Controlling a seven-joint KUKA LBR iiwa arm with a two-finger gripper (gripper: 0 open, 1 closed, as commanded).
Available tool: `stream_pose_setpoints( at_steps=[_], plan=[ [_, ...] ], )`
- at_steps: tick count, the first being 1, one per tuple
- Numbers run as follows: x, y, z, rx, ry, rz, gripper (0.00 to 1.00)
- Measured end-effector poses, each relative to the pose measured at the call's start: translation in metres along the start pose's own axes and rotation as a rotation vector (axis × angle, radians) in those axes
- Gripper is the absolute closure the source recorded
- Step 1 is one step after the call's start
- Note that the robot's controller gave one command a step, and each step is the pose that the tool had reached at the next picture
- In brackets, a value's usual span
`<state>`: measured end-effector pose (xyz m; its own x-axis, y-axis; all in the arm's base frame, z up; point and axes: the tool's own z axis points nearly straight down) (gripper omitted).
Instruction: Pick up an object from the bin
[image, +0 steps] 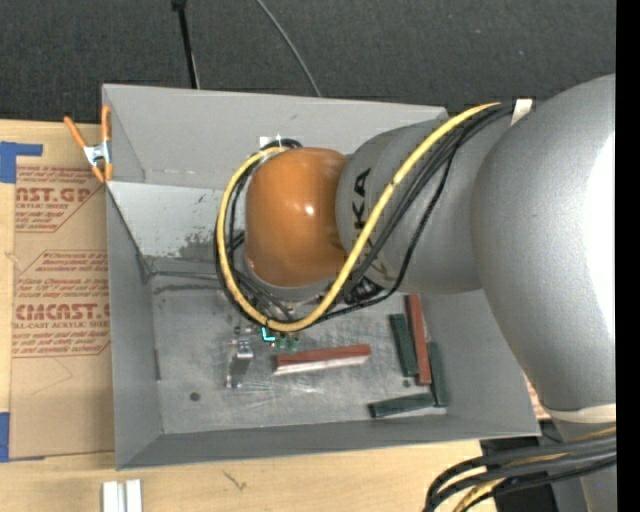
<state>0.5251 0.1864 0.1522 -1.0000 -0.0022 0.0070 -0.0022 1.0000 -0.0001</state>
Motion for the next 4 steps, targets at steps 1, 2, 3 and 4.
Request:
stream_pose_setpoints(
  at_steps=[1, 2, 3, 4],
  plan=[
    [-0.002, -0.001, -0.004, -0.001, -0.007, 0.001, 0.00],
    [0.002, -0.045, 0.054, -0.002, -0.013, -0.026, 0.00],
    [-0.041, -0.066, 0.067, 0.000, -0.002, -0.065, 0.00],
    [0.005, -0.106, 0.080, -0.004, 0.000, -0.125, 1.00]
  ],
)
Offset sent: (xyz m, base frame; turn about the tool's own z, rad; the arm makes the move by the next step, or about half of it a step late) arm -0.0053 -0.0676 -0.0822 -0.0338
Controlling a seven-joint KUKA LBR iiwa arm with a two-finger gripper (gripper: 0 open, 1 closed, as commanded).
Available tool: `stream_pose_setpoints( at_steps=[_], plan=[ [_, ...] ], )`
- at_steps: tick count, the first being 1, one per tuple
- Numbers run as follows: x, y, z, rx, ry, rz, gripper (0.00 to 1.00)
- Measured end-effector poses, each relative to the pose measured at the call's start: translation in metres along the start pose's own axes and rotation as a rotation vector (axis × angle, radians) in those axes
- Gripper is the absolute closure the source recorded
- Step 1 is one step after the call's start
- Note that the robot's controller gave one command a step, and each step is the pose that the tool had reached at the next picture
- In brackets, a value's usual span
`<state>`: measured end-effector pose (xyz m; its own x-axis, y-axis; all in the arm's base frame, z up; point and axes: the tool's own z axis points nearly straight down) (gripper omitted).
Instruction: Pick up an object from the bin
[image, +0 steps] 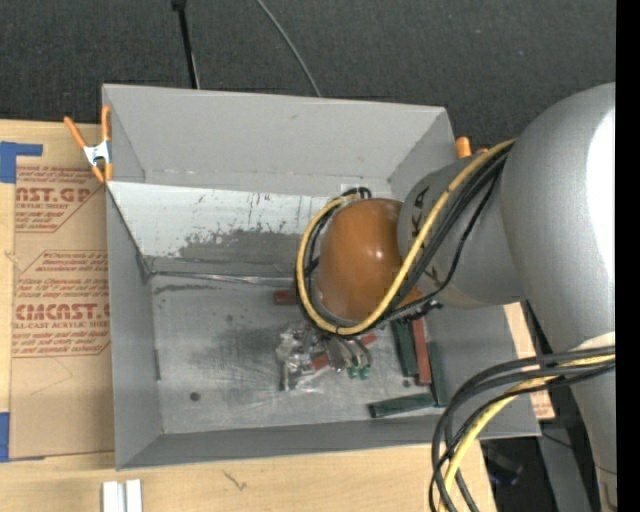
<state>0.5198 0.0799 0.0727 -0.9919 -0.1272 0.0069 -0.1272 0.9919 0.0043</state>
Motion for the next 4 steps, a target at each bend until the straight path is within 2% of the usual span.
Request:
stream_pose_setpoints(
  at_steps=[2, 3, 4],
  plan=[
    [0.001, -0.001, -0.008, 0.000, 0.003, 0.007, 1.00],
    [-0.007, -0.031, -0.043, 0.005, -0.009, -0.165, 1.00],
    [-0.006, -0.022, -0.199, 0.004, -0.008, -0.121, 0.00]
  ],
)
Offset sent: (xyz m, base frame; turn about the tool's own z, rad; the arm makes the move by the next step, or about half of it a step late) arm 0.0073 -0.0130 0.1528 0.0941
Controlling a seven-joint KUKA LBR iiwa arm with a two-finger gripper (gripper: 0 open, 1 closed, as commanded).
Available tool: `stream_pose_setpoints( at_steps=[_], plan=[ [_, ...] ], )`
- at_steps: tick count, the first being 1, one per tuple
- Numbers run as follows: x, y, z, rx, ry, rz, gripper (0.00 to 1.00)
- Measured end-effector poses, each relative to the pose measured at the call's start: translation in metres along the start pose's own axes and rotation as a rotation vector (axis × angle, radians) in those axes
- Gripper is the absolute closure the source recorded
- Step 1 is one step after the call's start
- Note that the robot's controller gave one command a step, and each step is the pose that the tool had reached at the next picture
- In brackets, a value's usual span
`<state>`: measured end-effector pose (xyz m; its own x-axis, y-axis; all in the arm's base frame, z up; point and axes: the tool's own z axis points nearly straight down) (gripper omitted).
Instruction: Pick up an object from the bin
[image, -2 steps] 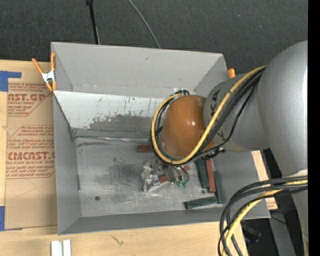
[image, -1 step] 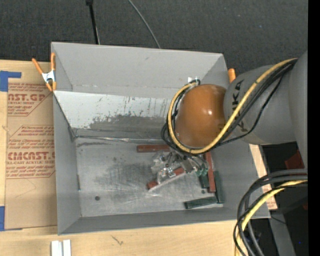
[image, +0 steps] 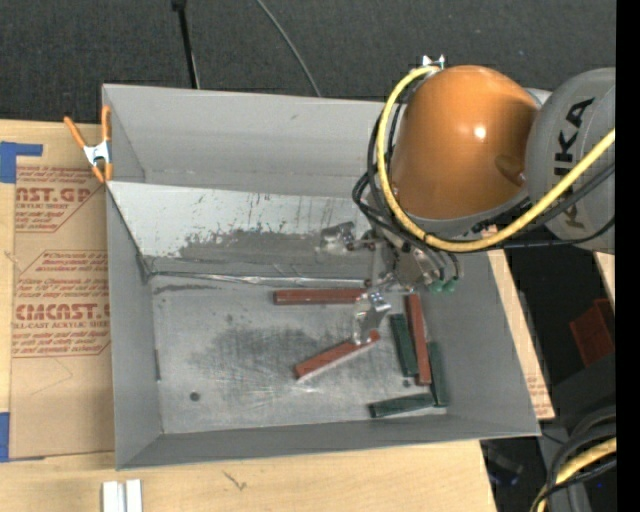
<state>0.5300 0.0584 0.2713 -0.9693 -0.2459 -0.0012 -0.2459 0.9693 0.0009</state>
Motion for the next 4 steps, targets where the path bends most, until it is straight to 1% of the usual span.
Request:
stream_pose_setpoints(
  at_steps=[1, 2, 3, 4],
  plan=[
    [0.000, 0.001, -0.003, 0.000, -0.002, 0.002, 0.00],
    [0.026, 0.003, 0.059, 0.001, -0.005, -0.008, 0.00],
    [0.020, -0.001, 0.141, 0.000, -0.005, -0.011, 0.00],
    [0.001, -0.077, 0.191, 0.000, 0.000, -0.166, 1.00]
  ],
)
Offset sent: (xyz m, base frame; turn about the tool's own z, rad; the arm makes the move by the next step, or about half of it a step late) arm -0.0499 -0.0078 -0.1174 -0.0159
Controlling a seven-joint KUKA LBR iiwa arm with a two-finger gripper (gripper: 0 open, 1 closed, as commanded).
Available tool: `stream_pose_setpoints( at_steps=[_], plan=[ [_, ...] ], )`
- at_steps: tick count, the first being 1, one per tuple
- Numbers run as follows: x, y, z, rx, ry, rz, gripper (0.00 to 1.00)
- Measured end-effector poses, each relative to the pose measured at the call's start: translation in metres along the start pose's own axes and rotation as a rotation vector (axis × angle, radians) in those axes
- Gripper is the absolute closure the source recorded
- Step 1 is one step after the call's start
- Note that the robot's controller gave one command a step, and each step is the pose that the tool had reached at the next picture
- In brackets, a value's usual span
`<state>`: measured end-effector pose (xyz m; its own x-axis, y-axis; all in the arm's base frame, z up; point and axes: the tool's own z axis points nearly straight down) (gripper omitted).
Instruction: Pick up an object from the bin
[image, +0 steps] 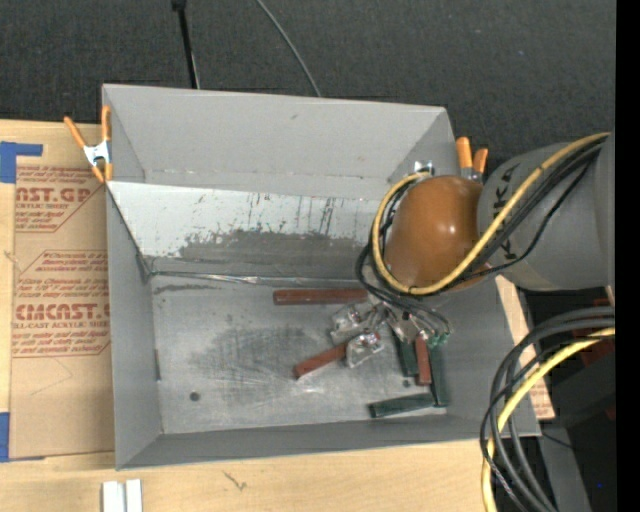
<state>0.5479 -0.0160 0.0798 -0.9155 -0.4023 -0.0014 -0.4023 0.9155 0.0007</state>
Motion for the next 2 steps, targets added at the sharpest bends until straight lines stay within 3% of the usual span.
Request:
stream_pose_setpoints(
  at_steps=[1, 2],
  plan=[
    [0.000, 0.000, 0.000, 0.000, 0.000, 0.000, 1.00],
    [0.007, 0.009, -0.139, 0.001, -0.002, 0.045, 1.00]
  ],
)
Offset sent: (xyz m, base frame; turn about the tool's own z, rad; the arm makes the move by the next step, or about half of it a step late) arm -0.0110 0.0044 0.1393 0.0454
